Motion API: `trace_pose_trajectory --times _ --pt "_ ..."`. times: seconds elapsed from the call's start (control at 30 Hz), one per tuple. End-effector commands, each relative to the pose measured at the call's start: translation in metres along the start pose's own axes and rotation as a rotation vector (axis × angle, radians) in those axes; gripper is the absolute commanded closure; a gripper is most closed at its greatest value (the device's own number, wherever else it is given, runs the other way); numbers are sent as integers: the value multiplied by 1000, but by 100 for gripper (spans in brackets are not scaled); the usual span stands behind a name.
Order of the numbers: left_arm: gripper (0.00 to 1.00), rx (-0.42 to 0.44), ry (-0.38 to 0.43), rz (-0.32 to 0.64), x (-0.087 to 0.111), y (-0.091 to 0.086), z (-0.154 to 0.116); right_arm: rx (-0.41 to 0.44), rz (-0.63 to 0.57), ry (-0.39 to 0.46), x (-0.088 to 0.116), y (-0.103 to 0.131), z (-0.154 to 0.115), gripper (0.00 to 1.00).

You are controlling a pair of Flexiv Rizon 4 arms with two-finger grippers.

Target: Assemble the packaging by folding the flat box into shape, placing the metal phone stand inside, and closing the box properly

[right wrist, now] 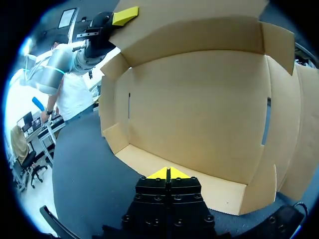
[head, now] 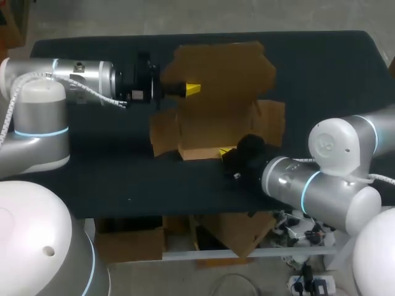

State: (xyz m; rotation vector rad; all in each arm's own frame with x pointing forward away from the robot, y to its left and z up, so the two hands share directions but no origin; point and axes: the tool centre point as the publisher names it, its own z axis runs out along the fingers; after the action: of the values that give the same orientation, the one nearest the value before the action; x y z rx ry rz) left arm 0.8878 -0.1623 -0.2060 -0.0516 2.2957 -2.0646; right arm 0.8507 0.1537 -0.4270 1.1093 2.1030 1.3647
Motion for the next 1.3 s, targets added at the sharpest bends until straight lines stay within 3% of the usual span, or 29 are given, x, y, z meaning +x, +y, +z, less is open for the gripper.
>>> trace_pose_trajectory --times 0.03,1.3 --pt "100 3 6 1 4 6 -1 -6 0 -3 0 -4 2 100" --pt "100 -8 34 -50 48 15 0 -6 0 -3 0 -4 2 100"
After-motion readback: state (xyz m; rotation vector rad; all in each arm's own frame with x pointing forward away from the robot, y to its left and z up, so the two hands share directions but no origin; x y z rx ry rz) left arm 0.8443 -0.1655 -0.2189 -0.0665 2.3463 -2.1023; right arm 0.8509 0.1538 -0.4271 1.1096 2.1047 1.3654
